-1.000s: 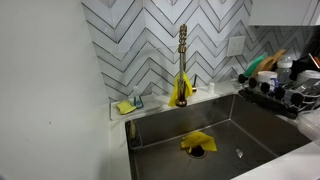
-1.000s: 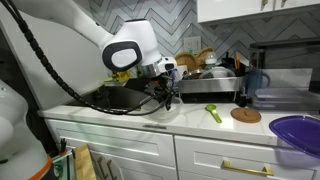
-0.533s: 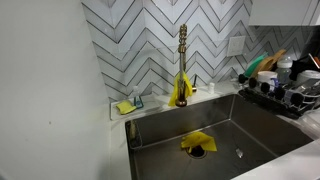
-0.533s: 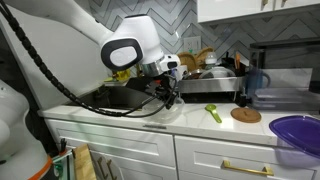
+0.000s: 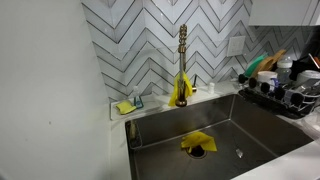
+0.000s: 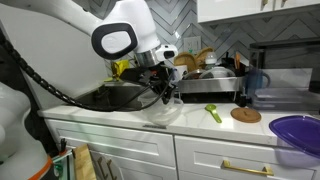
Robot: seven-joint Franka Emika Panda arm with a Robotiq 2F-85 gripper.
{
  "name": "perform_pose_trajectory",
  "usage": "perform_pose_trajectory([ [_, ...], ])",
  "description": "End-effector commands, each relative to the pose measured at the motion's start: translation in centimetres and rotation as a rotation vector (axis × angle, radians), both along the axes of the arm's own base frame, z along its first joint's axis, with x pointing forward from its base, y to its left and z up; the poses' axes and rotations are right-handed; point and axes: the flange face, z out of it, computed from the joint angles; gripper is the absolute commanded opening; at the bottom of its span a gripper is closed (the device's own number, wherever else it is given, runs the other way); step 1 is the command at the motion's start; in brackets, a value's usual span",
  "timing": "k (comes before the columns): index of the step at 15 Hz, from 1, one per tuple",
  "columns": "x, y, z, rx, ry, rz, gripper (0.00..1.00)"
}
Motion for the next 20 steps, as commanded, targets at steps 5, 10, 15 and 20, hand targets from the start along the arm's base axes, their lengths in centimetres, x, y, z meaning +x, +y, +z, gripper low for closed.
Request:
perform_pose_trajectory([
  [5,-1.8,-1.1,3.6,-0.032,0.024,-0.092,0.05],
  [10,-2.2,-1.3,4.9,-0.032,-0.004,-0.103,0.05],
  [15,-2.5,-2.1,6.4,-0.060,-0.024,-0.116,0.01],
  [20,-4.0,-6.0,13.1,-0.247,-0.080,-0.157,0.01],
])
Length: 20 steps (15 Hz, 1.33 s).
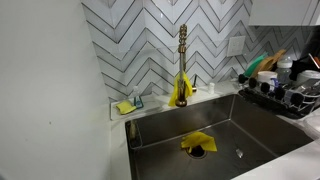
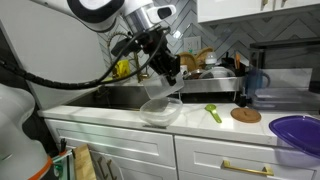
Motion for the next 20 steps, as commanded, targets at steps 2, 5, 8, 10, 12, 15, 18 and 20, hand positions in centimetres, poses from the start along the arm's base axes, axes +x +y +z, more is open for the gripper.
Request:
perform_pose_trajectory([
  [2,-0.8,-2.3,6.4,-0.147,-0.085,-0.059,0.01],
  [5,0.9,-1.7,9.3,-0.155,-0.184,-0.102,0.01],
  [8,3.4,1.2,9.4,-0.105,-0.227,-0.184,0.01],
  [10,4.8,3.3,9.1,-0.052,-0.270,-0.222,0.01],
  [12,4.0,3.1,9.3,-0.081,-0.255,-0.194,0.05],
  [15,4.8,3.6,9.0,-0.070,-0.257,-0.207,0.05],
  [18,4.8,3.4,9.2,-0.069,-0.260,-0.211,0.05],
  [20,4.8,3.4,9.2,-0.069,-0.261,-0.211,0.05],
])
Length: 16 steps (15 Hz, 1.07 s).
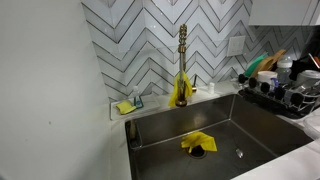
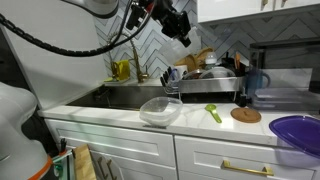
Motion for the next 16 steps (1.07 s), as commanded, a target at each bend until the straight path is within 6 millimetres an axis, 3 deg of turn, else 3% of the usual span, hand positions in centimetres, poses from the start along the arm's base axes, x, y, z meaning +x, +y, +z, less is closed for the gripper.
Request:
perform_pose_trajectory([
  [1,0.0,0.0,0.1,0.001,0.001,0.000,0.05],
  [2,1.0,0.7,-0.5,-0.001,0.001,-0.030,0.01],
  [9,7.1,6.2,-2.7,0.036,-0.106,-0.225,0.01],
  [16,12.8,8.1,-5.7,0.082,-0.222,-0.359,0.01],
])
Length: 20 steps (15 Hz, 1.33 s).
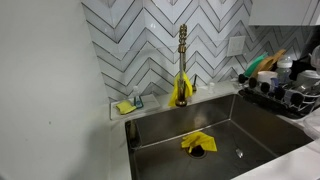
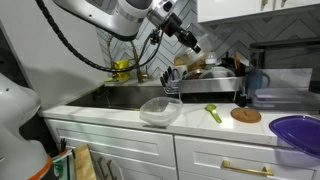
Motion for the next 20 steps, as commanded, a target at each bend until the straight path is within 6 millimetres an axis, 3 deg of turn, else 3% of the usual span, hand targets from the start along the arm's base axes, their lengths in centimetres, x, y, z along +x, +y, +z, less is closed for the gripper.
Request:
perform_pose_trajectory([
  [1,3.2,1.4,-1.1,0.049,-0.046,-0.042,0.01],
  [9,8.1,4.7,-3.1,0.114,-0.089,-0.047,0.01],
  [20,10.0,8.0,-7.2,-0.056,-0.138,-0.117,0.01],
])
